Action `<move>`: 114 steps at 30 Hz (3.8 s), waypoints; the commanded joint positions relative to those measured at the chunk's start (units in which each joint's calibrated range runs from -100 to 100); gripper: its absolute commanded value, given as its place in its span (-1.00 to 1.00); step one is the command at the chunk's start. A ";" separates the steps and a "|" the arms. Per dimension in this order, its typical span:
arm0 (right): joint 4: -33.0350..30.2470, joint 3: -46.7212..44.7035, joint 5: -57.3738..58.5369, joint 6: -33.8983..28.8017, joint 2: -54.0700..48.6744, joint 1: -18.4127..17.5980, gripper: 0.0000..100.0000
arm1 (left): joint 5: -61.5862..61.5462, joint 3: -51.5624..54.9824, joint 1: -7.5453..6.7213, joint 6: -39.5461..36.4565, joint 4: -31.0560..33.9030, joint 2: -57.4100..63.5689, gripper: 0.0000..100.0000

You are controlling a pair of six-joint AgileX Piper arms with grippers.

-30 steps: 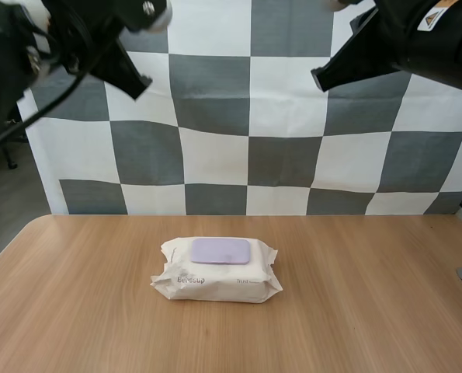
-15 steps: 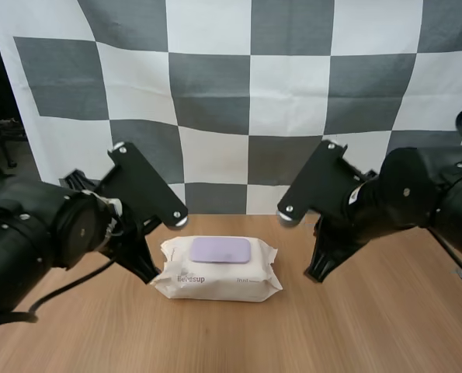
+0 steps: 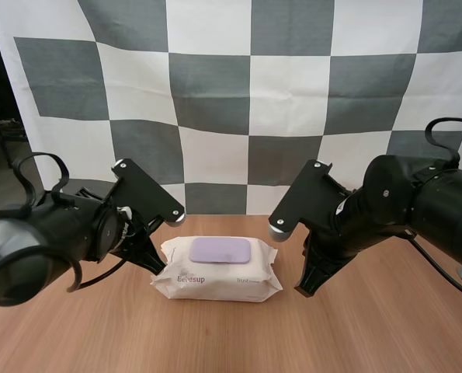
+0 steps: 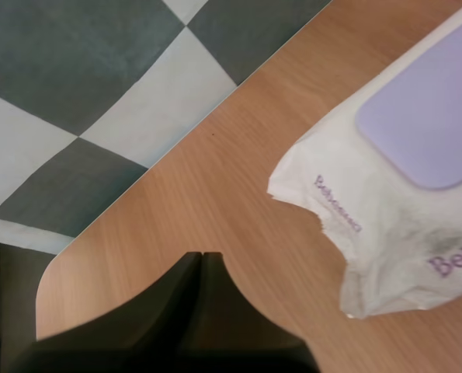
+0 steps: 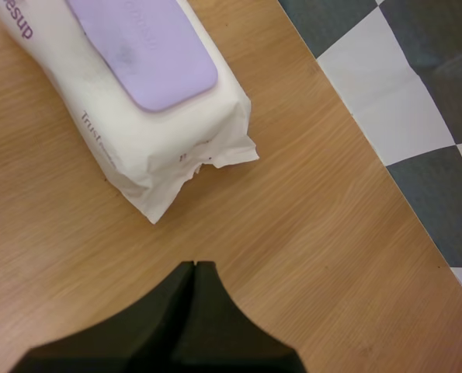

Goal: Open the wet wipes lid

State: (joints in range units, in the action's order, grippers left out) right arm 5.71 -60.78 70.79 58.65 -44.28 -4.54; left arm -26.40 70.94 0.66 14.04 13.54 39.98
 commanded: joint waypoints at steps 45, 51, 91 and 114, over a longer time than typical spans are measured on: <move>-1.46 0.02 -1.59 0.28 -0.03 -0.01 -1.00 | -28.62 -6.40 4.35 42.82 -50.47 -16.26 0.41; -1.46 0.02 -1.59 0.28 -0.03 -0.01 -1.00 | -25.86 -5.66 4.35 42.82 -49.83 -19.25 0.41; -1.46 0.02 -2.15 0.28 -0.03 -0.01 -1.00 | -23.93 -5.66 4.35 49.47 -54.89 -27.84 -0.48; 15.42 -2.80 -0.55 39.01 -0.03 -0.01 -1.00 | -46.06 -5.87 4.35 49.69 -55.68 -21.36 -1.00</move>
State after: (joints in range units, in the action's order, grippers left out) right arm 18.58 -62.04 69.95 75.70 -44.28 -4.54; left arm -70.56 65.17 4.98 63.52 -41.73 16.40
